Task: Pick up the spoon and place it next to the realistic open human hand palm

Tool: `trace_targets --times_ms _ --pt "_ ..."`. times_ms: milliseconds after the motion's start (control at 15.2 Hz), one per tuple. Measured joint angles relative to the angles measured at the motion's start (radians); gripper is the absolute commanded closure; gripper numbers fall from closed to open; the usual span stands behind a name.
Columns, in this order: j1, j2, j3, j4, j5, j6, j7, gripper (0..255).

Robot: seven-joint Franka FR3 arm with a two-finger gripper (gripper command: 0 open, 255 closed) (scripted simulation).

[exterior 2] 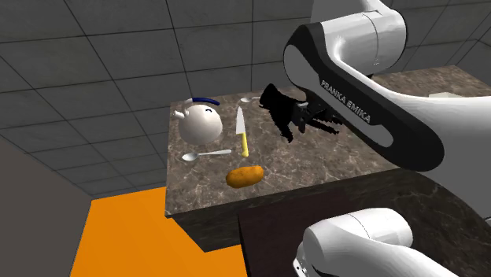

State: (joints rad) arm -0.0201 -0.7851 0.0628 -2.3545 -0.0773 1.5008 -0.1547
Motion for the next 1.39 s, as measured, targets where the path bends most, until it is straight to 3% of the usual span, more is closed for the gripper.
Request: trace_targets --times_ms 264,726,1386 --pt "0.011 0.007 0.037 -0.035 0.032 0.051 0.052 0" --pt "0.052 0.054 0.179 -0.106 0.142 0.205 0.238 0" --pt "0.059 0.288 0.391 -0.064 0.208 0.463 0.497 0"
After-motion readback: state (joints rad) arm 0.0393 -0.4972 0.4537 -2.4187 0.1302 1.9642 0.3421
